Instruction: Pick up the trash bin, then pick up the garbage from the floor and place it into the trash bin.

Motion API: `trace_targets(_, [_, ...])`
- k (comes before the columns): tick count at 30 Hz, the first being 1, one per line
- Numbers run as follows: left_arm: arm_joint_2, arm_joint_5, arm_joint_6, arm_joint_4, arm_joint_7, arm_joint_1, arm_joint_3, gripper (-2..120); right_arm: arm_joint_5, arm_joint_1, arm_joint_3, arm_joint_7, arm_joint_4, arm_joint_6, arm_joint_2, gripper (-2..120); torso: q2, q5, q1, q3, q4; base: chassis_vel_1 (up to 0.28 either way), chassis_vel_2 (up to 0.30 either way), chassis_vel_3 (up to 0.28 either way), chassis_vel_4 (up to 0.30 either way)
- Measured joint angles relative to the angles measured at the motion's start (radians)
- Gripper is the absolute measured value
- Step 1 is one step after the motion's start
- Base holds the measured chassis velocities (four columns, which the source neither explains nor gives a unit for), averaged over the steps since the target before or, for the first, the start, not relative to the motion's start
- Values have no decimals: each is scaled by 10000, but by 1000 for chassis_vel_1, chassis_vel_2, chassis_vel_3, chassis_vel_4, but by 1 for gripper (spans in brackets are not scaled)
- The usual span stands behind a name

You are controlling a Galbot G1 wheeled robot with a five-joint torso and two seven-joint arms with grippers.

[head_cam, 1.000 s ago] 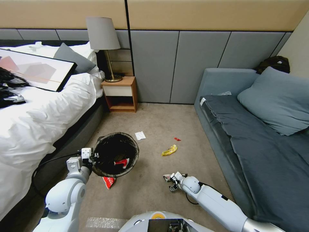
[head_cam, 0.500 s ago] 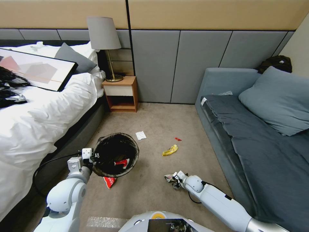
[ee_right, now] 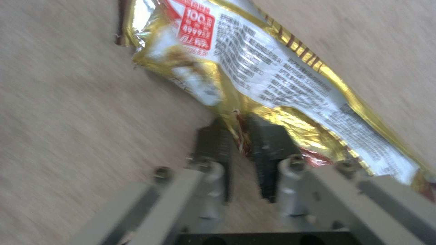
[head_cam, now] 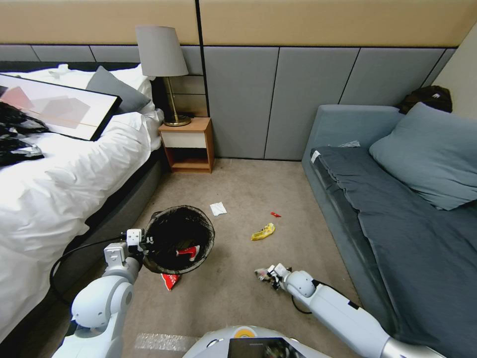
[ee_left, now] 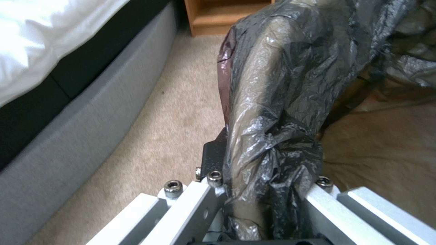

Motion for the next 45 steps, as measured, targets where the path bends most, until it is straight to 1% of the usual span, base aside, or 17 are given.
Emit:
trace_targets(13, [48,27,9,65,-9,-41,52,0,346,-305,1588,86,1188,15,-212,0,0,-3,0,-1,2,0,0,0,0])
trace_targets(17, [61,33,13,72,-7,-28,55,0,848,-470,2249,268,2182,19,-386,0,0,-5,0,-1,2,0,0,0,0])
trace_targets(18, [74,32,14,72,-8,-28,61,0,1221,-504,2491,385,2846,19,-518,0,0,-2,0,-1,2,0,0,0,0])
trace_targets(24, [93,27,18,54,-37,-37,97,0,2459,-317,2799,996,4401,25,-904,0,0,-4,0,-1,2,0,0,0,0])
trace_targets(25, [93,10,19,34,-52,-42,116,0,3071,-32,2807,1244,5030,25,-1077,0,0,-3,0,-1,3,0,0,0,0])
trace_targets(27, [91,8,18,27,-63,-43,123,0,3370,111,2805,1355,5268,24,-1139,0,0,-4,0,-1,3,0,0,0,0])
trace_targets(30, [42,16,19,18,-71,-47,186,0,5730,1444,2465,2032,6474,26,-1346,0,0,-2,-1,-1,1,0,0,0,0])
trace_targets(31, [42,16,19,18,-71,-47,186,0,5730,1444,2465,2032,6474,26,-1346,0,0,-2,-1,-1,1,0,0,0,0])
trace_targets(33, [-43,96,20,41,-56,-66,234,0,7633,3328,1835,2464,7065,33,-1272,0,0,-9,0,-1,5,0,0,0,0])
trace_targets(35, [-57,109,20,46,-47,-71,244,0,7913,3633,1681,2514,7117,32,-1230,0,0,-9,0,0,5,0,0,0,0])
trace_targets(36, [-117,156,20,58,-32,-78,267,0,8838,4831,1045,2715,7180,32,-1001,0,0,-3,0,-1,2,0,0,0,0])
trace_targets(37, [-117,156,20,58,-32,-78,267,0,8838,4831,1045,2715,7180,32,-1001,0,0,-3,0,-1,2,0,0,0,0])
trace_targets(39, [-178,224,21,101,17,-107,276,0,9859,6653,-48,2863,6977,37,-578,0,0,-10,0,-1,6,0,0,0,0])
trace_targets(40, [-178,224,21,101,17,-107,276,0,9859,6653,-48,2863,6977,37,-578,0,0,-10,0,-1,6,0,0,0,0])
trace_targets(42, [-205,249,21,152,37,-134,269,0,10160,7841,-958,2891,6522,38,-125,0,0,-8,0,0,6,0,0,0,0])
trace_targets(44, [-205,249,21,152,37,-134,269,0,10160,7841,-958,2891,6522,38,-125,0,0,-8,0,0,6,0,0,0,0])
trace_targets(45, [-243,254,21,208,45,-163,242,0,10299,8486,-1770,2964,6048,37,370,0,0,-5,0,0,-3,0,0,0,0])
